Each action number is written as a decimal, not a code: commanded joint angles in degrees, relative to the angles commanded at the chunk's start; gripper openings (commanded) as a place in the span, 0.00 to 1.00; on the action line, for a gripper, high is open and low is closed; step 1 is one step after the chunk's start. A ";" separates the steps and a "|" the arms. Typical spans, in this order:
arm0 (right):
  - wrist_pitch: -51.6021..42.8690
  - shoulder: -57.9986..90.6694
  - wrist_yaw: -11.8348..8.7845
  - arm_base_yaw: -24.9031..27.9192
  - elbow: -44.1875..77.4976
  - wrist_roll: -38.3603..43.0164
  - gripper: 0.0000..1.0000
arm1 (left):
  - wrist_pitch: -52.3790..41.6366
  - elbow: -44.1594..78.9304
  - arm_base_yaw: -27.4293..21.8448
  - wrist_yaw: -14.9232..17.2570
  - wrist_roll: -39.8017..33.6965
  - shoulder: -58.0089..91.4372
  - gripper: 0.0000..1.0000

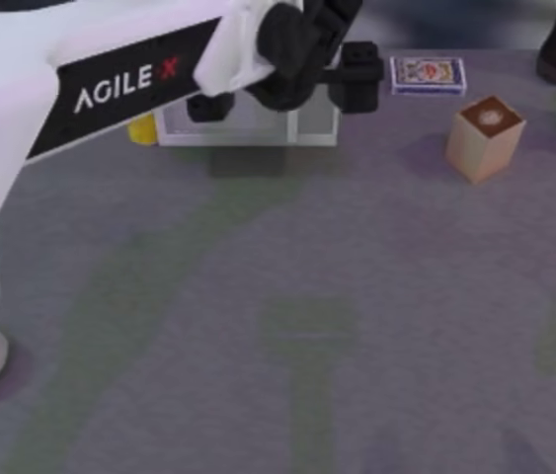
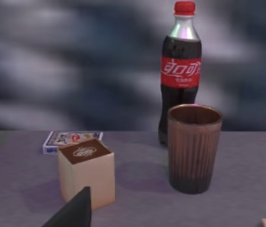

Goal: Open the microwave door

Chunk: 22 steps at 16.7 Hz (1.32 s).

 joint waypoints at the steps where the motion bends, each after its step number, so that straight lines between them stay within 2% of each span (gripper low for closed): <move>1: 0.00 0.00 0.00 0.00 0.00 0.00 1.00 | -0.16 0.34 -0.12 -0.08 -0.09 0.37 1.00; 6: 0.00 0.00 0.00 0.00 0.00 0.00 1.00 | 0.08 0.30 0.18 0.07 0.06 0.49 1.00; 13: 0.00 0.00 0.00 0.00 0.00 0.00 1.00 | 6.19 7.04 3.24 2.05 2.94 12.44 1.00; 17: 0.00 0.00 0.00 0.00 0.00 0.00 1.00 | 6.61 7.44 3.47 2.19 3.15 13.01 1.00; 22: 0.00 0.00 0.00 0.00 0.00 0.00 1.00 | 6.61 7.44 3.47 2.19 3.15 13.01 0.62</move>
